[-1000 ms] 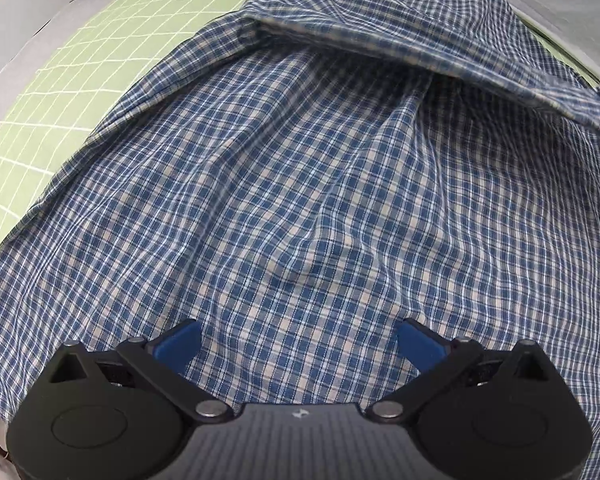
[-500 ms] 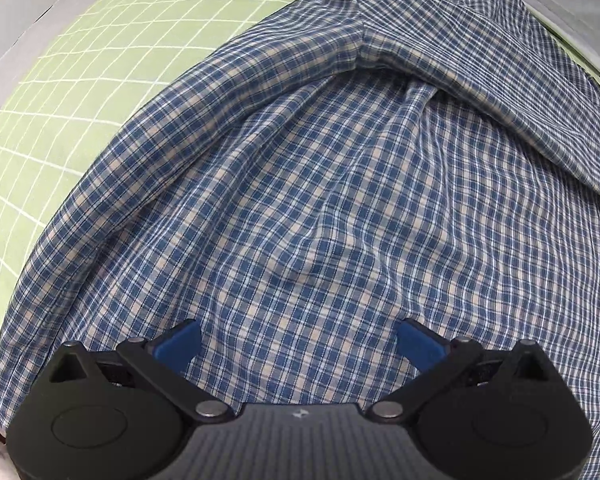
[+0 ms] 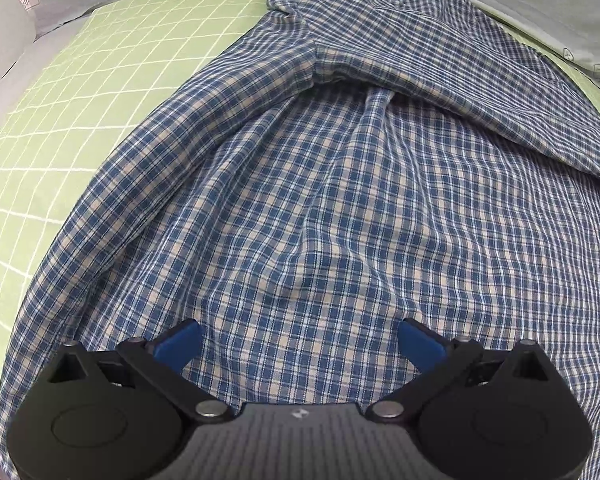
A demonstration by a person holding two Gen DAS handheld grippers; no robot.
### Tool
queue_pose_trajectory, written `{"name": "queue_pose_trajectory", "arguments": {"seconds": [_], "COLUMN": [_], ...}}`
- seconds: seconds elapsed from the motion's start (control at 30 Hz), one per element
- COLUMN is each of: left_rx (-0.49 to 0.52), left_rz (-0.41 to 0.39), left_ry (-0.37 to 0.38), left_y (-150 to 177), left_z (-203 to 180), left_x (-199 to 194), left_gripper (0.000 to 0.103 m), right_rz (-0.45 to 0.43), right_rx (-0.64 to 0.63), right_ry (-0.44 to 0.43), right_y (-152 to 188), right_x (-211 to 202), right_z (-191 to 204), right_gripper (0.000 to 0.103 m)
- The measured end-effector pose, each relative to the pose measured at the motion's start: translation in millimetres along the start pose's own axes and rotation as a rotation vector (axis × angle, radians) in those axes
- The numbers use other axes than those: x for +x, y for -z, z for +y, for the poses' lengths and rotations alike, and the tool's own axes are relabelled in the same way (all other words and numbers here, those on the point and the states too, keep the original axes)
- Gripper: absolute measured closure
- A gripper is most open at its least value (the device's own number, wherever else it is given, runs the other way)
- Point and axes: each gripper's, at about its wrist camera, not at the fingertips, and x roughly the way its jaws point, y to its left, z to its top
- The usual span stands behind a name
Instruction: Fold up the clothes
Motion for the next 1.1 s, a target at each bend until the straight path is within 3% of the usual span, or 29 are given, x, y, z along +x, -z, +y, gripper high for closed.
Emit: {"name": "queue_pose_trajectory", "arguments": {"seconds": [0.07,0.2,0.43,0.63,0.77,0.8,0.9,0.97,1.1], "left_rx": [0.032,0.031,0.024,-0.041,-0.003,0.011,0.062,0.084,0.115], "left_rz": [-0.004,-0.103,-0.217,-0.188,-0.168,-0.161,-0.138,-0.119,-0.095], "left_ry": [0.033,0.117,0.036,0.015,-0.011,-0.014,-0.016,-0.018,-0.018], "left_y": [7,18,6,8,14,18,27,33,42], "left_z": [3,40,115,206,241,248,260,266,275], "left_x": [-8,-42,-72,-77,-73,-72,-65,-62,-59], "left_gripper": [0.000,0.000,0.000,0.000,0.000,0.000,0.000,0.000,0.000], "right_rz": [-0.019,-0.008,0.054,0.130,0.168,0.182,0.233,0.281,0.343], "right_rx": [-0.019,-0.039,-0.059,-0.083,-0.082,-0.077,-0.068,-0.066,-0.049], "right_ry": [0.000,0.000,-0.073,-0.148,-0.219,-0.235,-0.288,-0.320,-0.342], "right_y": [12,35,84,128,150,155,171,183,205], "right_x": [-21,-54,-83,-87,-83,-82,-74,-69,-65], "right_z": [17,57,154,237,285,296,323,339,354], "right_gripper": [0.000,0.000,0.000,0.000,0.002,0.004,0.026,0.053,0.066]}}
